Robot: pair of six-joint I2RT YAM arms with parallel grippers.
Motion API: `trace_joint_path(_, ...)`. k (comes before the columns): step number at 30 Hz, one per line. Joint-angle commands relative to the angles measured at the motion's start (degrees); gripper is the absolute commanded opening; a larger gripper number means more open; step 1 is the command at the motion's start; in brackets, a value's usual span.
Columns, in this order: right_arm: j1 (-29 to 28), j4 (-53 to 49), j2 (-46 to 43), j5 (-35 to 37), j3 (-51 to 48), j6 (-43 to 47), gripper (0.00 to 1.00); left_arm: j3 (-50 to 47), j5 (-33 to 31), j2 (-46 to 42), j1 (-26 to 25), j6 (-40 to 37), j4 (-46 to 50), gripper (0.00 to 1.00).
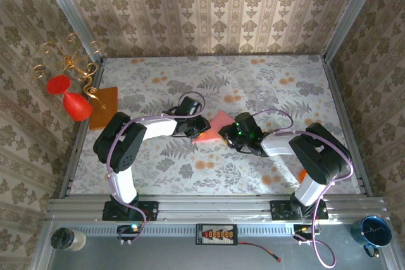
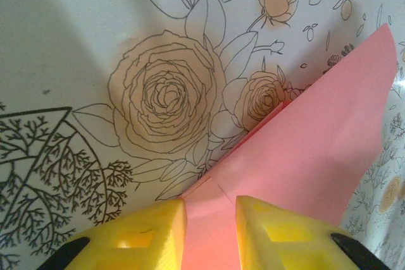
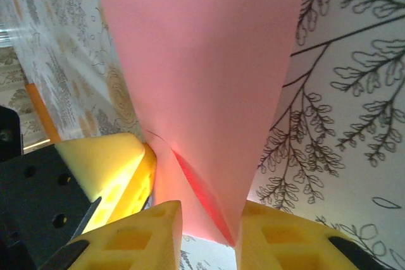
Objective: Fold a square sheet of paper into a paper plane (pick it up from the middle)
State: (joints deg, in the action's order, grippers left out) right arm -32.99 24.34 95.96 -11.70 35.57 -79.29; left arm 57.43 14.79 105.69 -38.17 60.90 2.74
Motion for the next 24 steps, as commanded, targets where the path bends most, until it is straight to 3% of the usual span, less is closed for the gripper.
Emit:
trace_joint_path(1, 0.2, 3.3, -1.0, 1.3, -1.1, 0.2, 0.27, -1.8, -2.4, 0.0, 0.6, 0.3, 3.9, 0.28)
trace_joint_path(16, 0.1, 6.9, 1.4, -0.5, -2.1, -3.8, 0.20, -1.6, -2.3, -1.0, 0.8, 0.4, 3.9, 0.29)
trace_joint_path(24, 0.4, 4.7, 0.6, -0.4, -1.9, -3.3, 0.09, -2.3, -3.1, -4.1, 1.3, -0.6, 4.0, 0.32)
